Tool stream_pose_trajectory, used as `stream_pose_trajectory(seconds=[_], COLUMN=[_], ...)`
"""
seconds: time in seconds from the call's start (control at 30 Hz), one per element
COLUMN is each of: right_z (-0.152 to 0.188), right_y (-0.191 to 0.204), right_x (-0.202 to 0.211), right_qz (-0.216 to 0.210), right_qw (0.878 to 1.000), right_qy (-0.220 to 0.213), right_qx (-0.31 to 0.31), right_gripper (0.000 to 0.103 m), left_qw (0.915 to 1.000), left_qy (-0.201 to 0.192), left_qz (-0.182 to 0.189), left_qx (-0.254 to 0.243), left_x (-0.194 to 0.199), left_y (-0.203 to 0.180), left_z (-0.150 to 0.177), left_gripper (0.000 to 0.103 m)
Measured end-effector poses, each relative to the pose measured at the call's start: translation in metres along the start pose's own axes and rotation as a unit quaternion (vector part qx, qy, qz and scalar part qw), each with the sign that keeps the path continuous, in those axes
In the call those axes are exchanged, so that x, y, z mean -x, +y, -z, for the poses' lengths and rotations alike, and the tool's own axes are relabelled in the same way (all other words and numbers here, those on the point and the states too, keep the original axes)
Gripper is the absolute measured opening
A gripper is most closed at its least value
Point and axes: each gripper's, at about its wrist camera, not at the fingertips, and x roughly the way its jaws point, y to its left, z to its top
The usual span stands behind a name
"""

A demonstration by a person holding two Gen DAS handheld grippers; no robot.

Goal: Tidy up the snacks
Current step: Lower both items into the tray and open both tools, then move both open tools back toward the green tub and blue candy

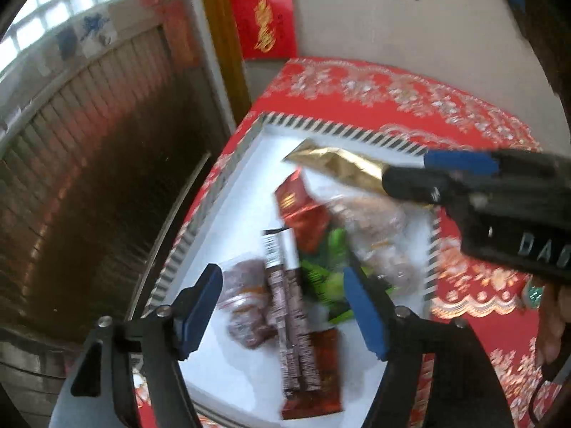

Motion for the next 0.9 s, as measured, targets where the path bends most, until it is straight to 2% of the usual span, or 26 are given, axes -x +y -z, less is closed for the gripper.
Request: stream_pose_trajectory(seconds=[0.13,0.23,0.33,0.43,0.5,0.6,0.73,0.9], right_z=[0.025,0.045,0.073,0.112,0.143,0.17,0.173,0.143], right_y=[-0.039,-0.078,-0.117,-0.146,-0.161,-0.175,-0.2,-0.221], right_x=[0.023,0.045,0.074,0.1,0.113,0.125,0.125,0.114], right_qz=[0.033,0.062,0.091,0.103,0.102,0.1,0.113,0.102], right_qw=[0.999,0.996,0.993,0.991,0.99,0.989,0.983,0.989], right_qy=[0.001,-0.002,-0.004,0.007,0.021,0.028,0.02,0.017], right_qx=[-0.025,-0.056,-0.079,-0.088,-0.099,-0.109,-0.141,-0.107], right_gripper=[0.052,0.052,0.052,0.052,0.052,0.052,0.052,0.052], left_qw=[0.9985,0.9932,0.9797,0.964,0.9597,0.9519,0.9393,0.9229], left_qy=[-0.011,-0.009,0.007,0.02,0.026,0.04,0.039,0.016], left_qz=[0.034,0.077,0.143,0.188,0.193,0.213,0.23,0.249], left_qx=[-0.041,-0.087,-0.14,-0.187,-0.203,-0.217,-0.252,-0.293], left_x=[0.008,0.011,0.01,0.005,0.002,-0.004,-0.001,0.01], left_y=[-0.048,-0.093,-0.139,-0.177,-0.193,-0.211,-0.242,-0.27], left_z=[-0.005,-0.004,0.006,0.018,0.024,0.028,0.038,0.045], left_gripper=[0.077,0.081,0.081,0.081,0.081,0.081,0.081,0.081])
